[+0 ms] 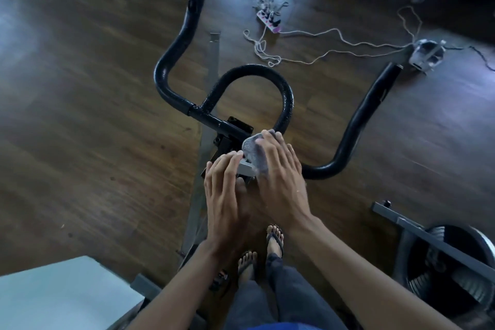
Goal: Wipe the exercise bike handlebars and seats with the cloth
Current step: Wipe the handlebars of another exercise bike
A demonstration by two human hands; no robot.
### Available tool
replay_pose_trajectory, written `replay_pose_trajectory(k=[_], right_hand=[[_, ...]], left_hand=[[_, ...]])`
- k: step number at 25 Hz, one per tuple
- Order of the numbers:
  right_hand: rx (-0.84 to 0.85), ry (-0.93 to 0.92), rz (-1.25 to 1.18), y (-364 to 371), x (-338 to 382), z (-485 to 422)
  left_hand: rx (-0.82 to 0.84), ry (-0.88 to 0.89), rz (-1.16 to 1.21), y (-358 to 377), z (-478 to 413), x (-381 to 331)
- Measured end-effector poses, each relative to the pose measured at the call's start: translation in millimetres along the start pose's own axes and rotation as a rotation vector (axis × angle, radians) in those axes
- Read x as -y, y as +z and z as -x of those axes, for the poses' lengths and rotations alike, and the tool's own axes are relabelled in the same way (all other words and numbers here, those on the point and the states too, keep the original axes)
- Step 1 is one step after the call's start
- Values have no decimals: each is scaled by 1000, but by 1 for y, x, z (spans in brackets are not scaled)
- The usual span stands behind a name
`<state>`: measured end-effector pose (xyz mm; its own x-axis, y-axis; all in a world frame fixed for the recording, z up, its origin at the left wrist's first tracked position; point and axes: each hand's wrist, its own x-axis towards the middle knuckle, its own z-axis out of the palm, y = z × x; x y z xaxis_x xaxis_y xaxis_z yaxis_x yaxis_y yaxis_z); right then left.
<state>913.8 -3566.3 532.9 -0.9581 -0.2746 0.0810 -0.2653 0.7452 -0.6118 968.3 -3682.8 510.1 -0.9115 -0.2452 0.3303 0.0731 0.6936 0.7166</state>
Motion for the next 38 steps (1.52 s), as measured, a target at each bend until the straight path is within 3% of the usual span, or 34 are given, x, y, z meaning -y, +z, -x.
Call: replay_pose_trajectory(k=[3,6,8,11,16,22,27,29,33,36,38], right_hand=[[34,0,54,11,6,3],[173,18,-112,-8,-1,1],[202,75,-357,-24,-3,-2],[64,133,-583,-35,-9,-3],[-443,128,-97,-29,-57,3],[-554,32,76,-14,-92,4],[-606,35,62,-7,-92,2],[-614,37,50,-7,-92,3],[-604,37,39,-8,-91,4],[-596,33,41,-7,-91,4],[-583,24,25,-9,-94,5]], left_hand=[[-36,-59,218,-6,-6,-11],[53,-195,452,4,-18,-23],[82,-211,468,20,-17,-26],[70,-163,316,50,-8,-27],[-74,58,-83,99,-20,-18],[-259,439,-104,113,-39,47],[-283,424,68,125,-38,34],[-271,525,2,118,-40,45],[-302,442,38,118,-46,41],[-263,569,25,112,-48,48],[-280,557,-33,107,-50,52]])
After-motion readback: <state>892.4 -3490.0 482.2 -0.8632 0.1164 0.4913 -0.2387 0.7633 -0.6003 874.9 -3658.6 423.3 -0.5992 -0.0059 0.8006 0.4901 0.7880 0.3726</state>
